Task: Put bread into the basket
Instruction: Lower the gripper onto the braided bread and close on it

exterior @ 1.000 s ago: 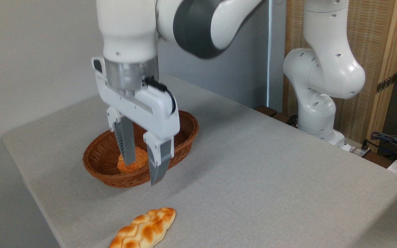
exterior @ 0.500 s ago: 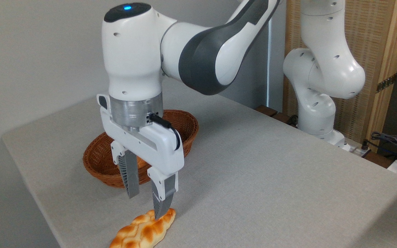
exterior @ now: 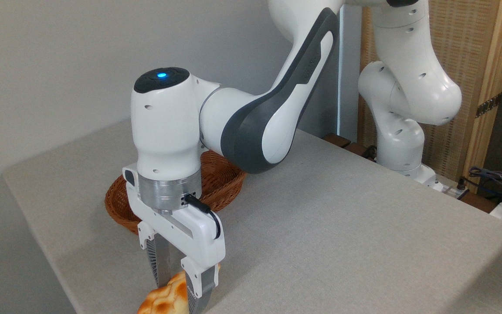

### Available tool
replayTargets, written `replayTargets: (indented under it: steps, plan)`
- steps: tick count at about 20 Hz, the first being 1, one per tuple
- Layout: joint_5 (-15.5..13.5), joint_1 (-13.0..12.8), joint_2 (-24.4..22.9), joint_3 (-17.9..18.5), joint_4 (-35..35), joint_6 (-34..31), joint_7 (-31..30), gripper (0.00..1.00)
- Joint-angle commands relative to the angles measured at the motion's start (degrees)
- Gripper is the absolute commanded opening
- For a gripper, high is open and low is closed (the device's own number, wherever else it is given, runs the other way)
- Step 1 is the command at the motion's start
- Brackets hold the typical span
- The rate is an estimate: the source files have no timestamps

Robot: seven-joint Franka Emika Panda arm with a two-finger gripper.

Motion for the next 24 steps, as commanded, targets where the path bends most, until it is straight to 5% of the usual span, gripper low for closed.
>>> replayTargets:
  steps: [1,6,24]
  plan:
    - [0.5,-0.3,-0.2,0.3,-0.2,0.5,0.7,0.98]
    - [0.5,-0.3,-0.2,0.2,-0.2,0.3,0.8,0.41]
    - [0.5,-0.3,-0.2,0.1,-0.1,0.1,0.9,0.38]
